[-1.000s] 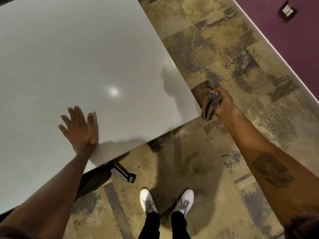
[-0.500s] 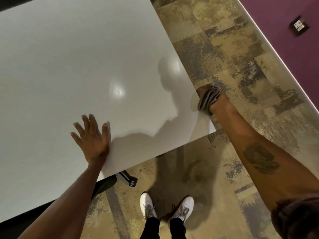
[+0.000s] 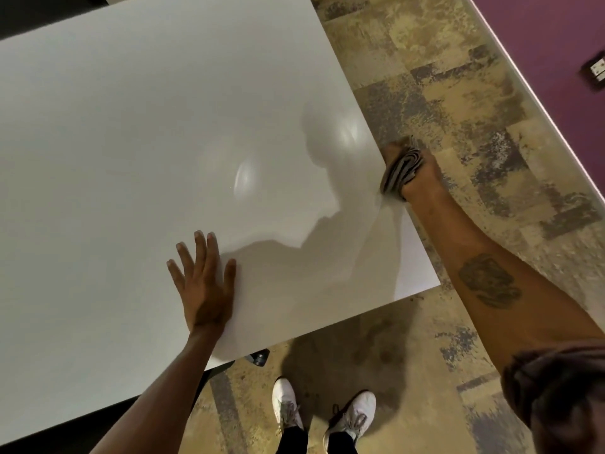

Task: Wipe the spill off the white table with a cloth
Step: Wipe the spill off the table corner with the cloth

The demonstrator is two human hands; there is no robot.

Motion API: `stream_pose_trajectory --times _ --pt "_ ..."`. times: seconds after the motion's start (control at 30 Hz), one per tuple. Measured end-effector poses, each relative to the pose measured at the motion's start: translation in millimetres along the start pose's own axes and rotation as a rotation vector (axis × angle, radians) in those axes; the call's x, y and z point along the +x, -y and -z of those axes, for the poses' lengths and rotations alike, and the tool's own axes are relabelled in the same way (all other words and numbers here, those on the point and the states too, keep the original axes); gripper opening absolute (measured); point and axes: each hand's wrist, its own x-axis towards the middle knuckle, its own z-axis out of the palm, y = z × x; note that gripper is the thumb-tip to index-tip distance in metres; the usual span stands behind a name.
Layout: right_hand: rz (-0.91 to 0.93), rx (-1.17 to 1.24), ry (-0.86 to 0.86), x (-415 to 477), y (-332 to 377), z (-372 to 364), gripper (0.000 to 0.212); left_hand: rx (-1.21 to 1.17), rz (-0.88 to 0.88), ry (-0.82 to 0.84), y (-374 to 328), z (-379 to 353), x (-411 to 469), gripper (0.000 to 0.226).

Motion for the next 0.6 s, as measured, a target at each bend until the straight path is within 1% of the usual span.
stream_pose_trajectory --times 0.03,0.07,0.1,0.13,0.17,0.2,0.23,0.27,0.33,0.43,0.5,0.6 --pt "0.054 -0.1 0.018 -1 -1 -8 0.031 0.007 -0.011 -0.007 1 -1 0 0.069" --pt "0.076 -0.15 0.012 4 3 -13 0.029 0.016 -0.019 -0.015 1 -1 1 0.069" --pt "0.121 -0.14 0.031 3 5 -17 0.025 0.023 -0.025 -0.024 2 -2 1 0.069" --pt "0.139 -0.082 0.062 4 6 -23 0.023 0.026 -0.03 -0.032 3 -3 1 0.068" --pt "0.156 -0.041 0.057 5 6 -31 0.028 0.027 -0.034 -0.039 4 -3 1 0.068" --pt "0.218 -0.015 0.044 12 4 -38 0.036 0.027 -0.036 -0.045 5 -4 1 0.068" --pt "0.292 -0.063 0.007 14 0 -44 0.04 0.027 -0.038 -0.051 5 -4 1 0.068" --pt "0.383 -0.097 0.0 11 -3 -50 0.04 0.027 -0.037 -0.056 5 -4 1 0.068" --pt "0.543 -0.241 0.003 10 -11 -64 0.04 0.023 -0.035 -0.058 6 -4 2 0.069" --pt "0.679 -0.479 0.022 13 -25 -82 0.055 0.023 -0.028 -0.04 6 -4 3 0.071" --pt "0.707 -0.598 0.085 16 -31 -91 0.056 0.03 -0.019 -0.03 5 -3 4 0.071" --pt "0.712 -0.742 0.238 24 -37 -105 0.055 0.044 -0.022 -0.035 5 -2 3 0.069"
